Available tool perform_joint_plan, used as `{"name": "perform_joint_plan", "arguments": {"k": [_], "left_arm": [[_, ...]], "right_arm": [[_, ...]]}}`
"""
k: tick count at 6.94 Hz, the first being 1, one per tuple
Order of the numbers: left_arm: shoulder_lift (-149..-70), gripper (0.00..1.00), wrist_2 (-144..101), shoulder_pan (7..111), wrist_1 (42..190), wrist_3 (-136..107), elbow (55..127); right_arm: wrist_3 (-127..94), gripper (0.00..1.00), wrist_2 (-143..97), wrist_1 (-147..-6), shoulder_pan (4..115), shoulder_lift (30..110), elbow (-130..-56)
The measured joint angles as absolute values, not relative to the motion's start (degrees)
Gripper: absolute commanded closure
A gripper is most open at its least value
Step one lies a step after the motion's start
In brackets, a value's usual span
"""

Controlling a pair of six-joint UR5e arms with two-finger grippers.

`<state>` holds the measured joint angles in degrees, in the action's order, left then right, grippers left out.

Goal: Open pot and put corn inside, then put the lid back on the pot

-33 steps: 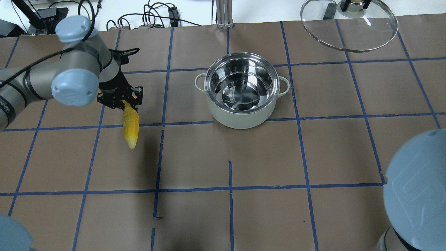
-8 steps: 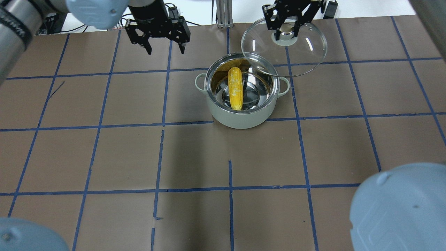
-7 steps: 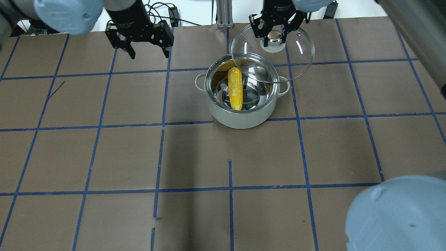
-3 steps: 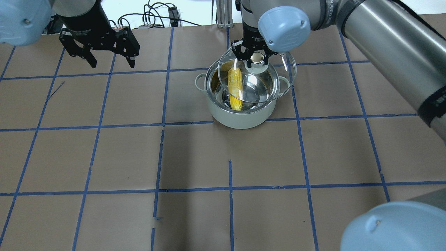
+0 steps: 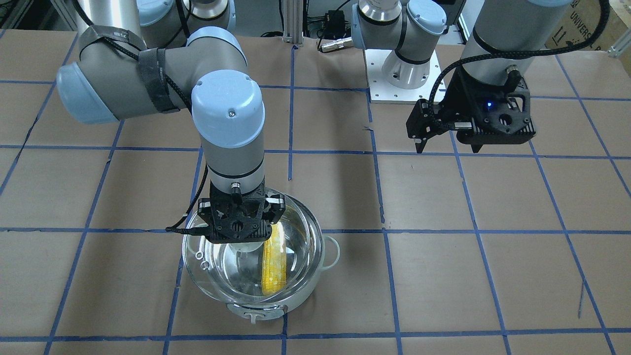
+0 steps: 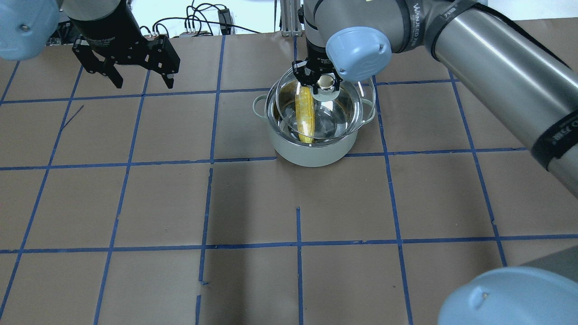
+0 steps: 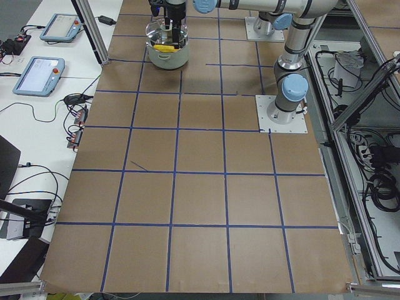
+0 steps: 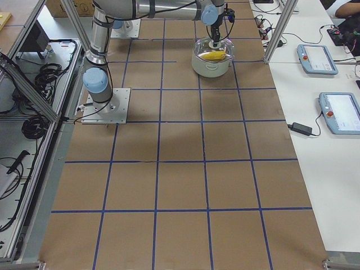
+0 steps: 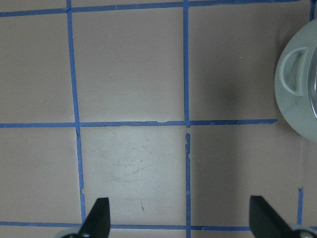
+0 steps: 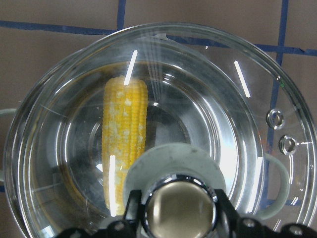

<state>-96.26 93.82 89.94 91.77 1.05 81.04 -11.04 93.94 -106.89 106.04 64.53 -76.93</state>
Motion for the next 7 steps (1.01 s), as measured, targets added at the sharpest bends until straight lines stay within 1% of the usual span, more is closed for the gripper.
{"name": "perform_joint_plan", "arguments": {"k": [7], "left_arm": [[-95.73, 0.0, 94.12, 90.0, 92.47, 1.32, 81.16]], "right_arm": [[-13.25, 0.98, 93.78, -107.6, 107.57, 62.65, -77.06]]}}
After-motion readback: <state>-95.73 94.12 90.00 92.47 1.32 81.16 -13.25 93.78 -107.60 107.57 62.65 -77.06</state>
